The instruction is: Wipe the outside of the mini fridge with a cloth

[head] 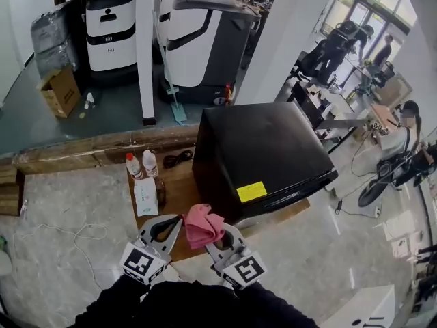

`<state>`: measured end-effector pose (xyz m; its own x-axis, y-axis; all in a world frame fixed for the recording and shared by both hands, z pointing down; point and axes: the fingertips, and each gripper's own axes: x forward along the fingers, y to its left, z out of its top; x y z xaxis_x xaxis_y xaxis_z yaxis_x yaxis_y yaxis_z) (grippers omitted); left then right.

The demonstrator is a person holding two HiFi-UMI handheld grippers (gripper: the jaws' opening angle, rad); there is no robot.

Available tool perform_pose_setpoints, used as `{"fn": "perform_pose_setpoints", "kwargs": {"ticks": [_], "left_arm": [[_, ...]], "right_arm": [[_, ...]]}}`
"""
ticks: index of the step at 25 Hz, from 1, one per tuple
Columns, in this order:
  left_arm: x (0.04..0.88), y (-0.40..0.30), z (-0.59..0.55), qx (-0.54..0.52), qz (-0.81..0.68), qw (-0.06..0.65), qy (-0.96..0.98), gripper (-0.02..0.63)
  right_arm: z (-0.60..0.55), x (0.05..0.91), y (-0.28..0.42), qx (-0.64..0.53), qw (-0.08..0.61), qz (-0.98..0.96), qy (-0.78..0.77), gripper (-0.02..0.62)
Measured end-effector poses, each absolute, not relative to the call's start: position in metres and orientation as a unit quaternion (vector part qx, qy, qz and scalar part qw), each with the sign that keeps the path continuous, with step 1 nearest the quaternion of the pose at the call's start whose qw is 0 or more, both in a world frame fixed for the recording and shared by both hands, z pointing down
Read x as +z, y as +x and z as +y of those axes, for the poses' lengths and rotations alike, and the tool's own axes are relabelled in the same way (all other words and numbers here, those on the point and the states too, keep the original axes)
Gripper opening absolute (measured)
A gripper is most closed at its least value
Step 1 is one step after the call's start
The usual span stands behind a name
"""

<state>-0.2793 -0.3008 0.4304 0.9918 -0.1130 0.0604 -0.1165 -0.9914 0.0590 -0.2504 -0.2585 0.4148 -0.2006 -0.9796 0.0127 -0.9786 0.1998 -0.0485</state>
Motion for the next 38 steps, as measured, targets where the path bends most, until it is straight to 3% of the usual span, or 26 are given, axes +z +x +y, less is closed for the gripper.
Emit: {"fn": "perform_pose_setpoints", "kwargs": {"ticks": [16,38], "left_arm": [[0.387,-0.163,-0.111,-0.003,-0.08,0.029,0.996,0.006],[0.406,-0.184,-0.102,0.014,-0.042,0.043,0.998,0.006]], "right_arm": [[-0.07,0.374,-0.118,0.002,-0.001,0.807,-0.591,0.057],[-0.066,0.388,-0.138,-0.009,-0.022,0.813,-0.582,0.057]]}}
